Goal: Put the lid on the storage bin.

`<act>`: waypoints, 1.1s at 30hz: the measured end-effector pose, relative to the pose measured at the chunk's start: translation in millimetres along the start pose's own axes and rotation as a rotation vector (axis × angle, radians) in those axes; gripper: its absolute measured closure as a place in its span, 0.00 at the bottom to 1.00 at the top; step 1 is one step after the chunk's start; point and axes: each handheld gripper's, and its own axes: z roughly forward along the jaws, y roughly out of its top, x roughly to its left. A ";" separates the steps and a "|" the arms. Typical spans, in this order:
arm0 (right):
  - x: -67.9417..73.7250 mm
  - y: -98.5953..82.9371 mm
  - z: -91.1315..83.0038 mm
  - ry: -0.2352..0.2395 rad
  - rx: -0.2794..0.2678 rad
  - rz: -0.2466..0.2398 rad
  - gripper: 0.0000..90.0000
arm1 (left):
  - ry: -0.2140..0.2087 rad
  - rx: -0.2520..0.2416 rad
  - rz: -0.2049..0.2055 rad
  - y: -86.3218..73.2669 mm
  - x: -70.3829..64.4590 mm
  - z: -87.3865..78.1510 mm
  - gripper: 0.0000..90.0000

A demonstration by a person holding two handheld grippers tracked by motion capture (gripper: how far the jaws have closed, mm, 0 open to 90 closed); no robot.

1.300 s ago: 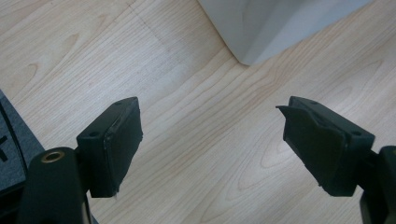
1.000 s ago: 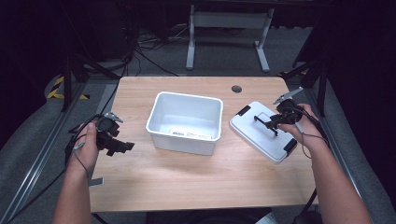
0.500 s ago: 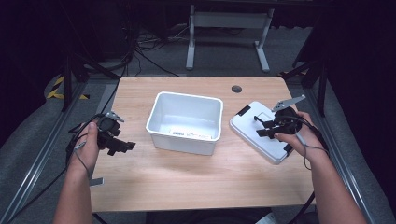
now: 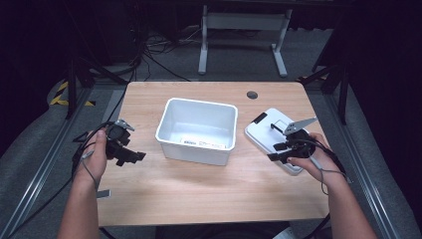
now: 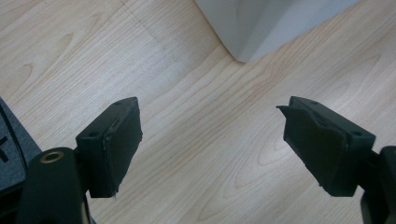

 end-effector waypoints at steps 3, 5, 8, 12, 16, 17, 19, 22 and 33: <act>2.3 -2.2 4.3 0.012 -0.011 0.008 0.55 | 0.004 -0.003 -0.002 -1.2 0.9 -1.3 0.22; 4.4 -3.5 8.6 0.015 0.003 0.002 0.55 | 0.003 -0.003 -0.004 -1.4 1.0 -1.5 0.22; 7.8 -6.1 17.0 0.020 0.012 0.000 0.55 | 0.002 -0.005 0.001 -1.2 1.0 -1.7 0.22; 12.2 -9.9 30.9 0.030 0.022 -0.011 0.55 | -0.001 -0.007 -0.001 -0.6 1.4 -1.9 0.22; 15.9 -12.0 44.6 0.034 0.025 -0.030 0.54 | -0.002 -0.010 -0.001 0.8 2.3 -0.9 0.22; 16.3 -12.8 48.0 0.041 0.023 -0.034 0.54 | -0.001 -0.008 0.001 1.5 2.5 -0.7 0.22; 15.7 -14.8 54.8 0.039 0.023 -0.049 0.54 | -0.002 -0.007 0.001 2.2 2.4 -0.2 0.22; 14.9 -18.6 62.3 0.033 0.009 -0.044 0.55 | -0.005 -0.007 0.004 3.0 2.5 0.3 0.22; 17.1 -29.3 79.5 0.019 -0.007 -0.050 0.54 | -0.007 -0.002 0.011 4.6 1.8 1.6 0.22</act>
